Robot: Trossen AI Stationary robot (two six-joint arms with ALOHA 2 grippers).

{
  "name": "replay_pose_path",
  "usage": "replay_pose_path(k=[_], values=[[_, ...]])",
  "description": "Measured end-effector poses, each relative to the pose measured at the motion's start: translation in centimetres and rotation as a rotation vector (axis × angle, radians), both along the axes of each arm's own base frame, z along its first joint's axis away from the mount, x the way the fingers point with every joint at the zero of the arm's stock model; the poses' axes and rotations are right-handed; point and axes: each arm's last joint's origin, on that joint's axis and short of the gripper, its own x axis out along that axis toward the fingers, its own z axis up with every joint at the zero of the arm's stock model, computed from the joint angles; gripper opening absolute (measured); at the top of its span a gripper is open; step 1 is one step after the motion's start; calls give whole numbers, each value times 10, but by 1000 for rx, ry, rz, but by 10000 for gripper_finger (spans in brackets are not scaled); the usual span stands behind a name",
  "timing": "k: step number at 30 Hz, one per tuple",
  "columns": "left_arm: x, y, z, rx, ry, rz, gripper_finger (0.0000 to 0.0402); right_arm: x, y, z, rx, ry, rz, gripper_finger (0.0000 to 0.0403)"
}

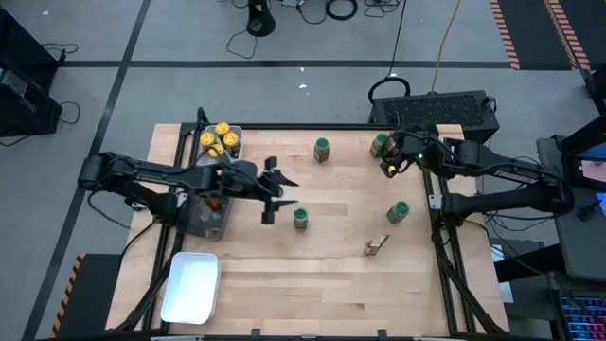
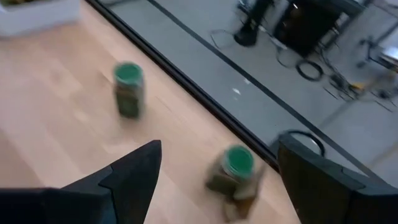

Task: Sort spices by type
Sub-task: Put the top orange seasoning pack into the black bin

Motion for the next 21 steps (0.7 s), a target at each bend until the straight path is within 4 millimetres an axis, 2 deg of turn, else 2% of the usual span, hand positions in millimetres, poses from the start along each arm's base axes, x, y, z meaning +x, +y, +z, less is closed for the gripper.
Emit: replay_pose_path(k=[5, 12, 17, 21], values=[[-31, 12, 10, 19, -147, 46, 219, -13, -13, -7, 29, 112, -80, 299], [-67, 25, 15, 81, -378, 94, 219, -23, -33, -11, 148, 104, -128, 299], [-78, 28, -4, 69, -367, 72, 219, -26, -52, -18, 218, 114, -178, 299], [-79, 30, -14, 114, -369, 83, 219, -23, -68, -35, 279, 129, -212, 299]])
